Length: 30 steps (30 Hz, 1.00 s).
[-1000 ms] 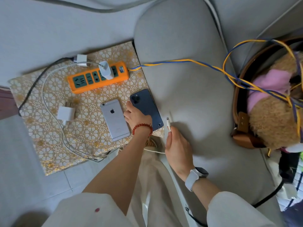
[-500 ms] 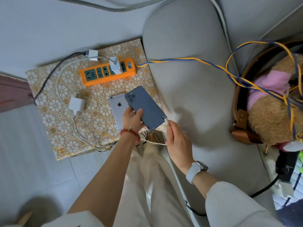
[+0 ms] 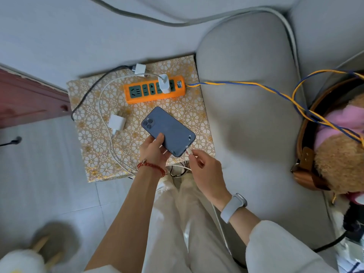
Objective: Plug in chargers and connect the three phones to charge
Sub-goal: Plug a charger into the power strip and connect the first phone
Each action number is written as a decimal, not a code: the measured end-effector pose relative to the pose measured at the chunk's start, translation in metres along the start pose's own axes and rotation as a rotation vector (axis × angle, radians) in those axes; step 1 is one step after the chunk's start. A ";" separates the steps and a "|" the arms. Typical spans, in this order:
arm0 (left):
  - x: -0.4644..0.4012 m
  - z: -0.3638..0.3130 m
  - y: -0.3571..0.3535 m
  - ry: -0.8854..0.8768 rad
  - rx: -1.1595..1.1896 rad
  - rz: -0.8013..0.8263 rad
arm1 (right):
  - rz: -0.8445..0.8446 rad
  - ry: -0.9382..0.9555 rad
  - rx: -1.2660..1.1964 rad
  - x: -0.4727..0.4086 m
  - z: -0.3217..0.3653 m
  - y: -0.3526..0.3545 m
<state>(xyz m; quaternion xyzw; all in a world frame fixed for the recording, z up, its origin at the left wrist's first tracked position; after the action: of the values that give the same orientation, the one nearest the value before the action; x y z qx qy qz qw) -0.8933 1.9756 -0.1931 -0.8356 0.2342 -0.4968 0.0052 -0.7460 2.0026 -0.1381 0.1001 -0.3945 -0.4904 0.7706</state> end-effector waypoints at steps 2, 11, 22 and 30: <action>0.000 -0.002 0.002 0.003 0.006 0.003 | 0.004 0.024 0.010 -0.001 0.002 -0.001; 0.002 -0.010 0.010 -0.004 0.044 -0.029 | 0.029 0.052 0.017 0.001 0.010 -0.004; 0.007 -0.017 0.012 -0.063 -0.190 -0.022 | 0.097 0.090 0.268 0.001 0.010 -0.007; 0.003 -0.010 0.005 -0.068 -0.283 0.034 | 0.093 -0.020 0.319 0.001 -0.004 -0.011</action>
<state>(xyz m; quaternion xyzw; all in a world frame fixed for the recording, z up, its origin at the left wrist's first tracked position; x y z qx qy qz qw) -0.9028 1.9724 -0.1869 -0.8404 0.3157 -0.4300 -0.0960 -0.7508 1.9957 -0.1462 0.1979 -0.4793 -0.3861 0.7629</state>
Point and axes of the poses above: each hand's wrist, its own x-axis away from the middle knuckle, its own y-axis out of the back of the hand, z = x × y, the point moved 6 cm from there along -x, towards the middle knuckle, and after that the axes turned 6 degrees about x, right-handed, at the moved point
